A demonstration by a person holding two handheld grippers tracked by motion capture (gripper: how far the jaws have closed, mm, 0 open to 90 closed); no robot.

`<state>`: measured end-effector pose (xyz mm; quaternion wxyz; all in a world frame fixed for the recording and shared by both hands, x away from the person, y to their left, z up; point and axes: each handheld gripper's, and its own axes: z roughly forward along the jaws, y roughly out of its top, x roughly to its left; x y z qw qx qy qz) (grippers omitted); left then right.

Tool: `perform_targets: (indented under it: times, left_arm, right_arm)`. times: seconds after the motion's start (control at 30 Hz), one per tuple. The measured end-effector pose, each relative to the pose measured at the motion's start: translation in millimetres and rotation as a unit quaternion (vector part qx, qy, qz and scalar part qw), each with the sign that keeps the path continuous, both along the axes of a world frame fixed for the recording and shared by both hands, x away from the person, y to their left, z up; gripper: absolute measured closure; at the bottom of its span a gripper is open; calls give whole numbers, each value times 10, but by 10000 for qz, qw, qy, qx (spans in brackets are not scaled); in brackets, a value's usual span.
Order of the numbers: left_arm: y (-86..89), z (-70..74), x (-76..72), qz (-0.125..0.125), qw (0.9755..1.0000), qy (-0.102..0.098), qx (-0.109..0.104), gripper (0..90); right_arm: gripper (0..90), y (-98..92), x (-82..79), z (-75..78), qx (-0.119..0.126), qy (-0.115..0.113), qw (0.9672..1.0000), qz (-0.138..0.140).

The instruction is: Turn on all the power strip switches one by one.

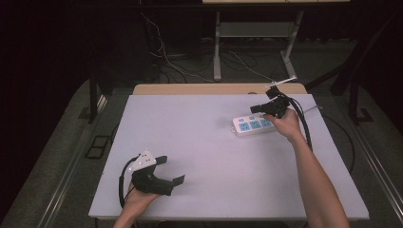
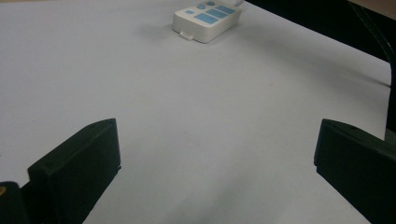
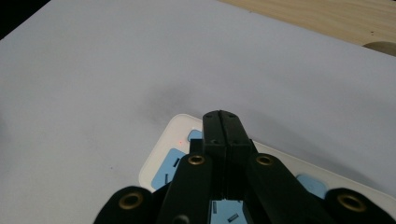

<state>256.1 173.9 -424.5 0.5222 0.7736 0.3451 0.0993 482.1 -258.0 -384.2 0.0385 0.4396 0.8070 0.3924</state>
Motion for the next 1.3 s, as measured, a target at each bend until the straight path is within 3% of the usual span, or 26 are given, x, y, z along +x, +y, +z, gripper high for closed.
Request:
perform_targets:
  times: [0.37,1.17,1.3]
  left_arm:
    - [4,2,-2,3,10000,1,-4,0]
    - [18,3,2,20,10000,-6,-25,0]
    - [17,2,2,18,10000,-7,-24,0]
  right_arm:
    - [900,-103,12,12,-37,-1,9999,-111]
    - [900,-45,113,-328,-185,293,9993,-106]
    - [900,-80,121,-365,-27,324,9993,-190]
